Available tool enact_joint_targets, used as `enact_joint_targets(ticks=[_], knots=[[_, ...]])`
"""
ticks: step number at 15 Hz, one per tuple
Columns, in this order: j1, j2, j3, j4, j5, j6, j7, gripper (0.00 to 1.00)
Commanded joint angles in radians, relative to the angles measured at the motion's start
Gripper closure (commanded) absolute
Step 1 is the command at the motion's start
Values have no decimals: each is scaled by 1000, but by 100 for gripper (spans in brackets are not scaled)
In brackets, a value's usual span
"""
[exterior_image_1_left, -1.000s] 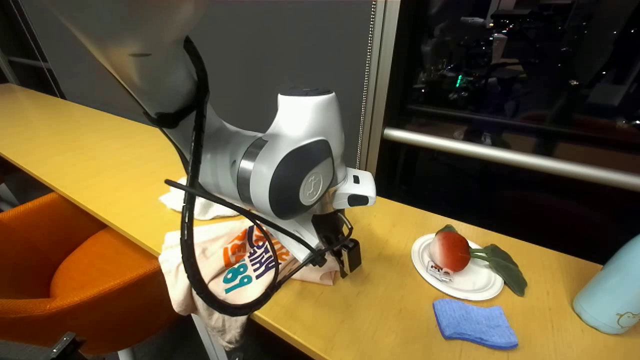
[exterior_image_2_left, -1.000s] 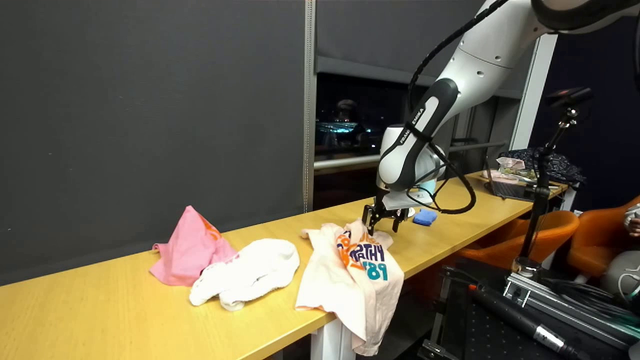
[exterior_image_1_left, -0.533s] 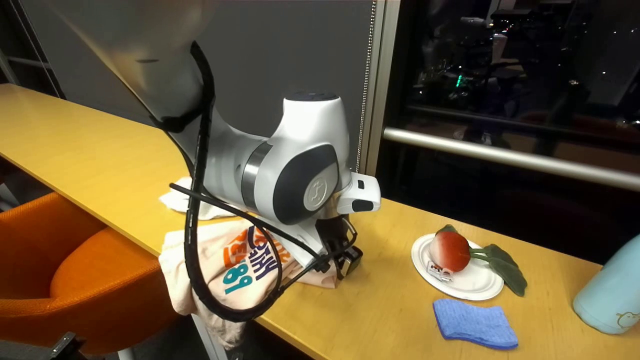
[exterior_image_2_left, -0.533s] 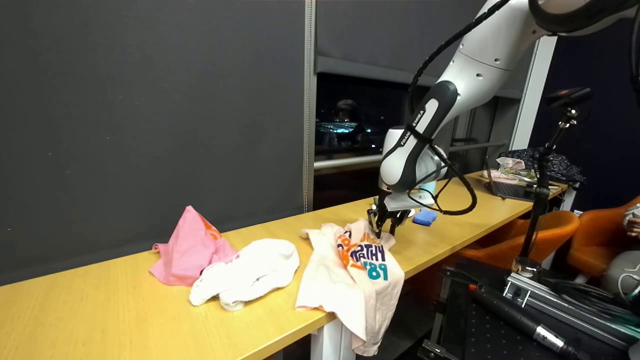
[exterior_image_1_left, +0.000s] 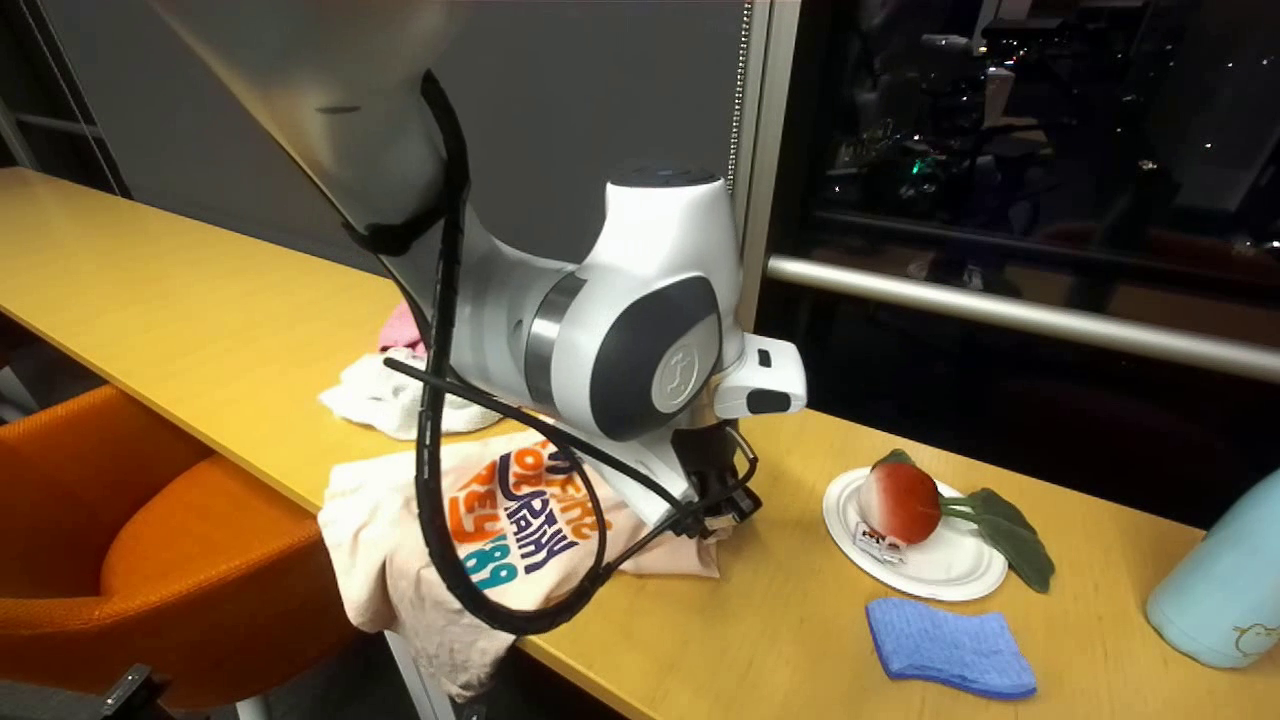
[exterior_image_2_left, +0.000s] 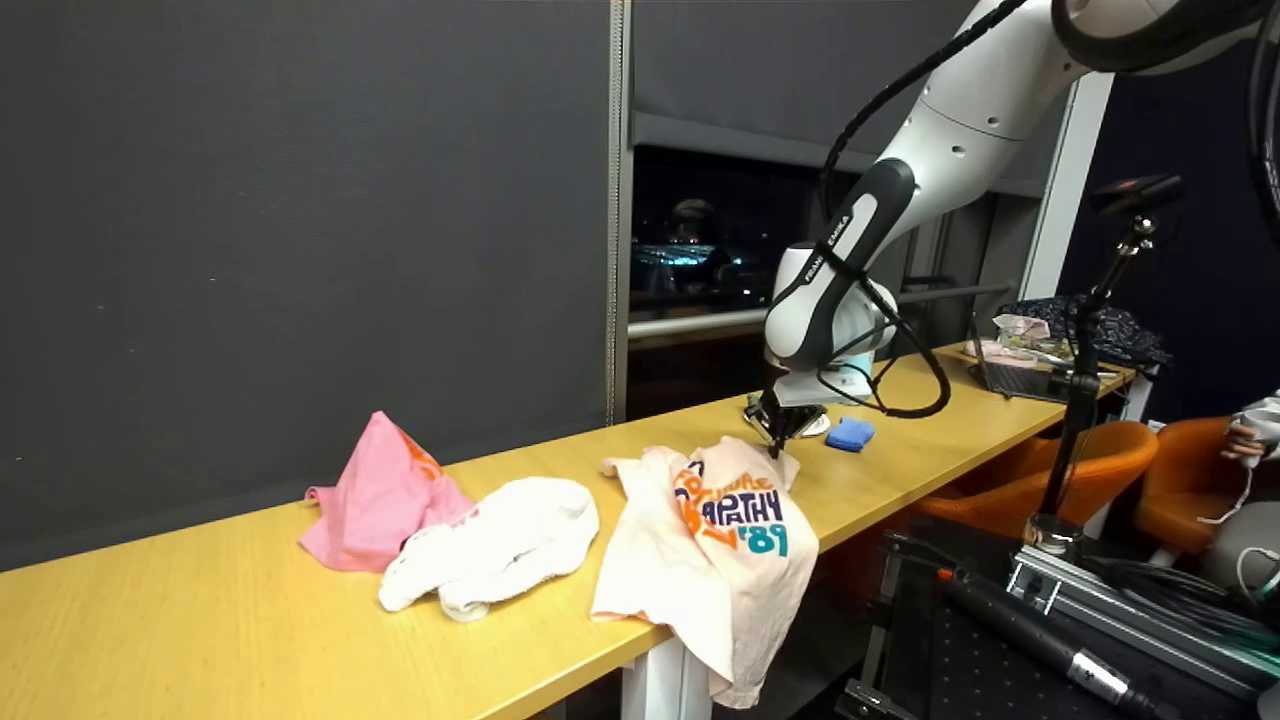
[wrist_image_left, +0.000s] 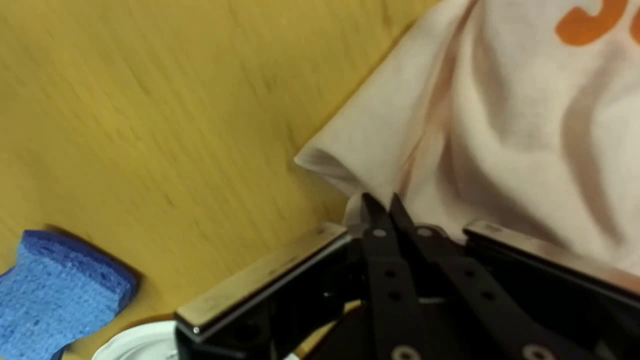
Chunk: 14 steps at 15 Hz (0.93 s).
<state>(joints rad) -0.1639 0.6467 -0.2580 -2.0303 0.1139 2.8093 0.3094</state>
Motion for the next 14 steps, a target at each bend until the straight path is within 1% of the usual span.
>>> enact_joint_targets(ticks=[1, 5, 9, 13, 14], knots=[[-11, 56, -53, 111, -1, -23, 21, 99], [-10, 153, -117, 271, -17, -47, 57, 99], [-15, 293, -159, 496, -26, -100, 109, 99], [-9, 431, -217, 693, -43, -149, 202, 99], [-7, 445, -224, 715, -46, -164, 217, 88]])
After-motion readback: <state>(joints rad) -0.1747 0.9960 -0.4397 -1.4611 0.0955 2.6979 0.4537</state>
